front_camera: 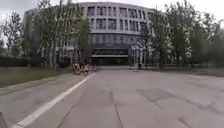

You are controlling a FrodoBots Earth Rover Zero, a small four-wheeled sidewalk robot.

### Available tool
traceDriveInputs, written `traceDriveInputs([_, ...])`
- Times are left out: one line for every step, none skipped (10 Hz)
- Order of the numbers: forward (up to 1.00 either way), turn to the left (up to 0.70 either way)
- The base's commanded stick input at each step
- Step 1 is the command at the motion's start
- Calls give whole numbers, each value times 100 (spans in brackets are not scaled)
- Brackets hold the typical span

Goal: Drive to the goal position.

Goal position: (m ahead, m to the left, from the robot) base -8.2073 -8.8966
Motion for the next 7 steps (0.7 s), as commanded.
traceDriveInputs([70, -35])
traceDriveInputs([70, -35])
traceDriveInputs([70, -35])
traceDriveInputs([70, -35])
traceDriveInputs([70, -35])
traceDriveInputs([70, -35])
traceDriveInputs([70, -35])
